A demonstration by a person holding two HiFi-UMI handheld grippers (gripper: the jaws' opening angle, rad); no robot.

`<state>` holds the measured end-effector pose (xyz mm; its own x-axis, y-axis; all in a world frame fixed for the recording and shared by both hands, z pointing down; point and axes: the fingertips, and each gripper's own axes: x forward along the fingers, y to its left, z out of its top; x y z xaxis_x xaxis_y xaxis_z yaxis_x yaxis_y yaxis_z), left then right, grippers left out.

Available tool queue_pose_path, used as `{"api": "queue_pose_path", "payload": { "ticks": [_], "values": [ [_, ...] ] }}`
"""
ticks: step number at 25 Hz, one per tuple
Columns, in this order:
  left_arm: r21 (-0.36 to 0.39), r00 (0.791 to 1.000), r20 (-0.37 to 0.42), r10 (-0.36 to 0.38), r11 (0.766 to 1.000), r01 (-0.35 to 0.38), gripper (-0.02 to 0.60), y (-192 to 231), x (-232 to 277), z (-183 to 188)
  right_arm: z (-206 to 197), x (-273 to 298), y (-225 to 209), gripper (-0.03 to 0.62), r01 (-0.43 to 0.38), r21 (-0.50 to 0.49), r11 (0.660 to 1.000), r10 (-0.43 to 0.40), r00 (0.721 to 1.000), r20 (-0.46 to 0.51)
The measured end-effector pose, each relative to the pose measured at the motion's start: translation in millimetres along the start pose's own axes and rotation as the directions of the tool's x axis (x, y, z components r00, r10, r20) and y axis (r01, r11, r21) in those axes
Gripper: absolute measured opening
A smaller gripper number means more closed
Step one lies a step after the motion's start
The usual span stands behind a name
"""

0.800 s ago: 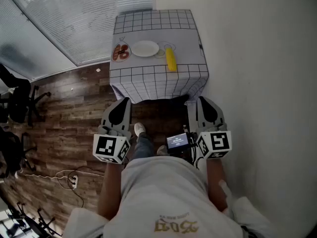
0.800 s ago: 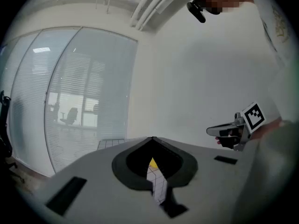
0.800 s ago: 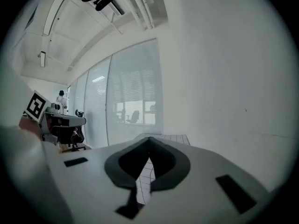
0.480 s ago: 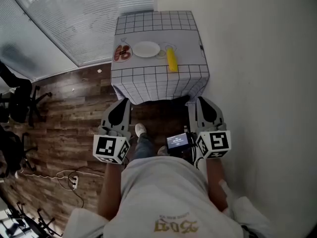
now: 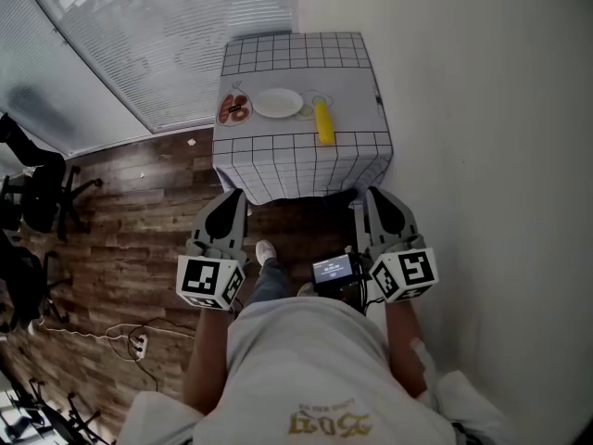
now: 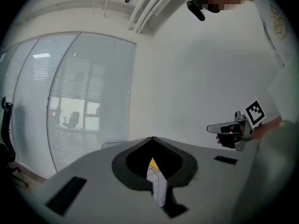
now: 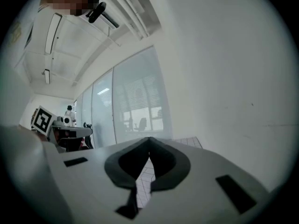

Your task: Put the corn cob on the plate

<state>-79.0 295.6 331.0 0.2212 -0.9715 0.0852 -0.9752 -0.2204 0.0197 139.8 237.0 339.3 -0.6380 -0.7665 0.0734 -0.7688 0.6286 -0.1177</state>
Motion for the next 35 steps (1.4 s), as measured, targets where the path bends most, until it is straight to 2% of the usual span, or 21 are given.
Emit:
{"api": "queue_pose_path", "payload": {
  "ticks": [6,18,26,29,35],
  "values": [
    [0.018,1.0,0.006,-0.001,1.0,0.001,0.008,-9.9,3.3,2.4,-10.5,-1.0,-2.7,0.006,0.006,-0.074,0.997,-0.01,0.998,-0.056],
    [0.021,1.0,0.01,-0.01,1.0,0.009,0.009,-6.4,27.1,0.6,-1.6,7.9,-20.6,0.006,0.059,-0.099,0.993,-0.061,0.998,-0.019],
    [0.011,1.0,0.004,-0.015,1.0,0.015,0.009,16.6,71.1,-7.5,-5.2,46.9,-41.2,0.006,0.089,-0.114,0.989,-0.095,0.994,-0.048],
    [0.016,1.0,-0.009,-0.027,0.999,0.027,0.008,28.0,95.4,-11.4,-0.9,64.7,-48.0,0.008,0.084,-0.105,0.991,-0.085,0.996,-0.012],
    [0.03,0.998,-0.03,-0.054,0.998,0.055,0.008,58.0,144.0,-14.2,-0.9,114.3,-66.2,0.008,0.132,-0.112,0.985,-0.137,0.99,-0.038]
  ]
}}
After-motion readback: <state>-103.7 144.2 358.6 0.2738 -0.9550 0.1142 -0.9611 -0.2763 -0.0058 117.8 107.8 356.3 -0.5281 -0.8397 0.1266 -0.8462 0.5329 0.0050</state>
